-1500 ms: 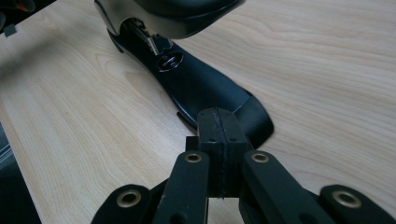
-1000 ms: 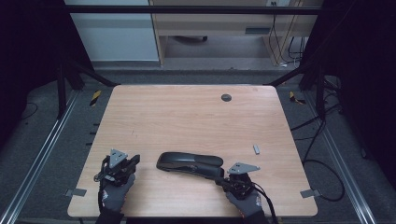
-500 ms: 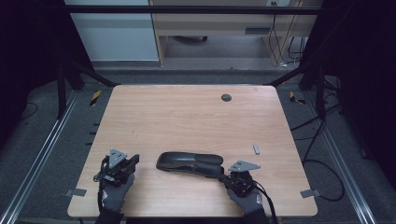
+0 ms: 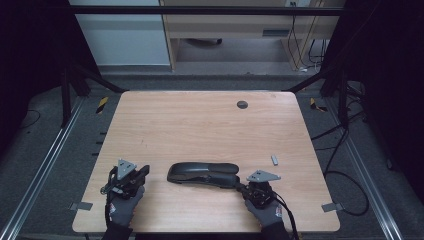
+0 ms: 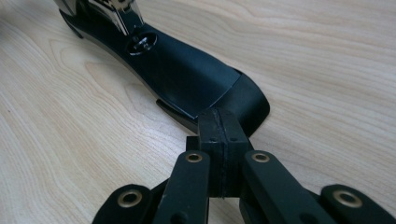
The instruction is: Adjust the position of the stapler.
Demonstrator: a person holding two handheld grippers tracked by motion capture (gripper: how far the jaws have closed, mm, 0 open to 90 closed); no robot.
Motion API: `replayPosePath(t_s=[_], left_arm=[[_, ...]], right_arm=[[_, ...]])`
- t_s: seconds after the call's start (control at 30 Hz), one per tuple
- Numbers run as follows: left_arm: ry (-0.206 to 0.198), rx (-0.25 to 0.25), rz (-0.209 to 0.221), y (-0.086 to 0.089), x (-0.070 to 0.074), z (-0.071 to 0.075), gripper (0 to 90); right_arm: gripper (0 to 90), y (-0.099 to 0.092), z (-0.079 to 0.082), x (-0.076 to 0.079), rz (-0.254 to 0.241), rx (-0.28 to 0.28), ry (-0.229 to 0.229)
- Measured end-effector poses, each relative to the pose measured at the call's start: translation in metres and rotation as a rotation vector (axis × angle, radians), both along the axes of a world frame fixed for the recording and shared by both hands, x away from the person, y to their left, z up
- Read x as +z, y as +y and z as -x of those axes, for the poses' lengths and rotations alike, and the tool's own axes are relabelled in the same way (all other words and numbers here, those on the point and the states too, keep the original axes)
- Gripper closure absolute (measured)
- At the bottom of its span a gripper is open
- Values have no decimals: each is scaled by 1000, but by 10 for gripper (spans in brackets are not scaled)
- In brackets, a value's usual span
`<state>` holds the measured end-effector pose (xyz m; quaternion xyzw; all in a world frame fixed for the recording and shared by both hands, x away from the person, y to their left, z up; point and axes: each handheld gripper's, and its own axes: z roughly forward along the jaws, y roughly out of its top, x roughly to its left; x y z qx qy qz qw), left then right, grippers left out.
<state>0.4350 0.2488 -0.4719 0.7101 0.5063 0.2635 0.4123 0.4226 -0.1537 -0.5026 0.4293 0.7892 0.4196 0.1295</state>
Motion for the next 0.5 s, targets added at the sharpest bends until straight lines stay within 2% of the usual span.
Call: replayPosePath(t_s=[0.13, 0.27, 0.37, 0.5], left_arm=[[-9, -12, -8, -3, 6, -6, 899], [-23, -21, -12, -8, 11, -14, 899], [-17, -33, -7, -14, 13, -25, 899], [7, -68, -11, -28, 10, -39, 899]], right_arm=[[900, -9, 1, 7, -19, -19, -35], [900, -25, -2, 13, -36, -76, -71], [900, -38, -5, 17, -41, -112, -97], [900, -52, -8, 17, -35, -153, -98]])
